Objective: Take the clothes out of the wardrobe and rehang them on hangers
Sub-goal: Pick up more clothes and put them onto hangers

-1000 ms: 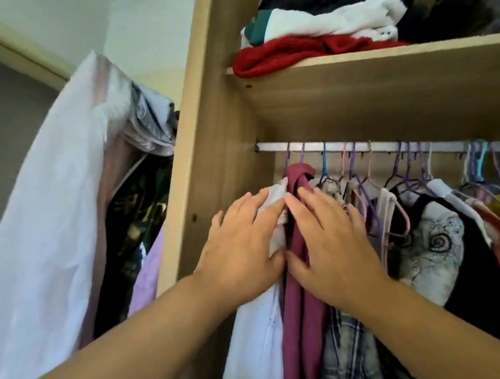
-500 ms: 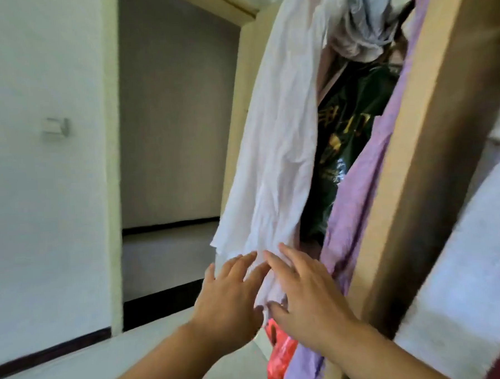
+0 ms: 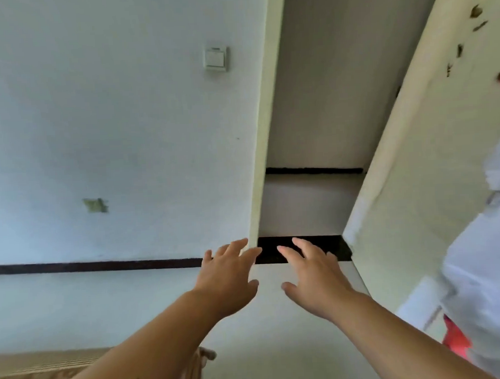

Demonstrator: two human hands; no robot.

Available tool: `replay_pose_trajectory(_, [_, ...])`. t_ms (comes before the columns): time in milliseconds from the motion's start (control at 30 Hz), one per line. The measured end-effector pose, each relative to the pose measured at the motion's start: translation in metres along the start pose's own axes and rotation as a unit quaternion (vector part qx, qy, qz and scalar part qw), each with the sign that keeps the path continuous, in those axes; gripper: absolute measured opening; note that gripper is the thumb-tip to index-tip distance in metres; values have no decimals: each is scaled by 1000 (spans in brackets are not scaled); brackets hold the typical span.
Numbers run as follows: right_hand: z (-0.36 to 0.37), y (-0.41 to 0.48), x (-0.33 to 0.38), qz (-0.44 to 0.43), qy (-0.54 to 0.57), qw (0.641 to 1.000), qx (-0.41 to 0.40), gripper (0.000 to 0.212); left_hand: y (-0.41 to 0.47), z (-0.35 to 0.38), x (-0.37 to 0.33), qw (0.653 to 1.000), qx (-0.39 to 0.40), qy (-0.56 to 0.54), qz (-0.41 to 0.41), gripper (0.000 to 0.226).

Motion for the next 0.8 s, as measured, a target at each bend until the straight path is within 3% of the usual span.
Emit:
replay_pose_trajectory(400, [49,234,109,-159,3,985,67,64,87,10,190,983,-2,-2,-183,61])
replay_pose_trajectory(533, [54,324,154,-267,-34,957,110,57,130,1,252,962,-29,-9,-270,59])
replay_pose_trajectory(800, [40,442,267,-386,-45,912,131,54,147,-23,343,907,-57,-18,-417,58])
Point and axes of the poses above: each hand's wrist, its own y-axis towards the middle knuckle, its own z-axis out of the palm, x = y × z, the point moved 8 cm from there along y, towards the middle knuckle, and after that the axes turned 12 degrees about z, right-handed, at the moved point
